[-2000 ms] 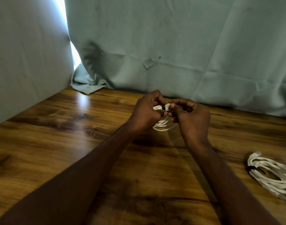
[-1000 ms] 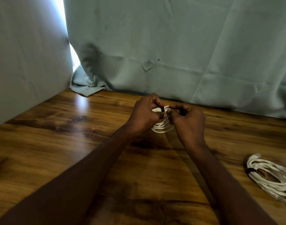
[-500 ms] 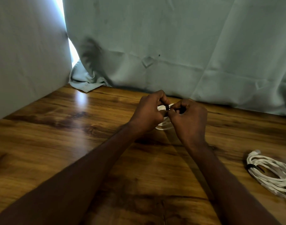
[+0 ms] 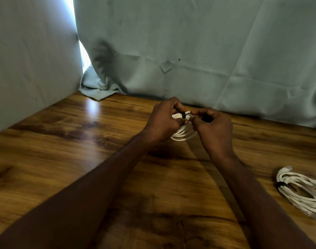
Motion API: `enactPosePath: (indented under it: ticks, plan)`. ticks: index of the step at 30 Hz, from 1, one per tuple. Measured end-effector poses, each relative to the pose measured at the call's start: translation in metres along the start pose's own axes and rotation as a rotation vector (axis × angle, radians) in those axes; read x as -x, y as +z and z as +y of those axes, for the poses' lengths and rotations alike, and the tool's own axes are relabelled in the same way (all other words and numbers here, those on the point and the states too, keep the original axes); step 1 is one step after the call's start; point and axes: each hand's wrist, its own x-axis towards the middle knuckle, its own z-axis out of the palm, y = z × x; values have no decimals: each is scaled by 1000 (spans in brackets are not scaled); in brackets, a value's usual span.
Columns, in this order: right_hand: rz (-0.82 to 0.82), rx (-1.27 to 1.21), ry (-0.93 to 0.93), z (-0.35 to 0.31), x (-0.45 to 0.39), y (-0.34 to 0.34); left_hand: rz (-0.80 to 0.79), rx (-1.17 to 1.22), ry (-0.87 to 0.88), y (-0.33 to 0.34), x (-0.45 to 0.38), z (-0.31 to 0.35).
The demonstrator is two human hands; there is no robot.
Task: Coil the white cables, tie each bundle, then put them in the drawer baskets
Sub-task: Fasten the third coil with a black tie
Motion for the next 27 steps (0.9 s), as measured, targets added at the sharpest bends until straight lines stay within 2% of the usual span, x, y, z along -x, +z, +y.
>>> enactPosePath:
  ticks: [6, 11, 17, 27]
  plan:
    - [-43, -3, 8, -2, 5, 2, -4, 10, 8, 1, 0, -3]
    - [-5, -10, 10, 2, 2, 2, -28, 35, 19, 3, 1, -1]
    - [-48, 65, -112, 3, 2, -2, -37, 49, 41, 4, 3, -2]
    - [-61, 82, -159, 2, 2, -1, -48, 28, 72, 4, 2, -5]
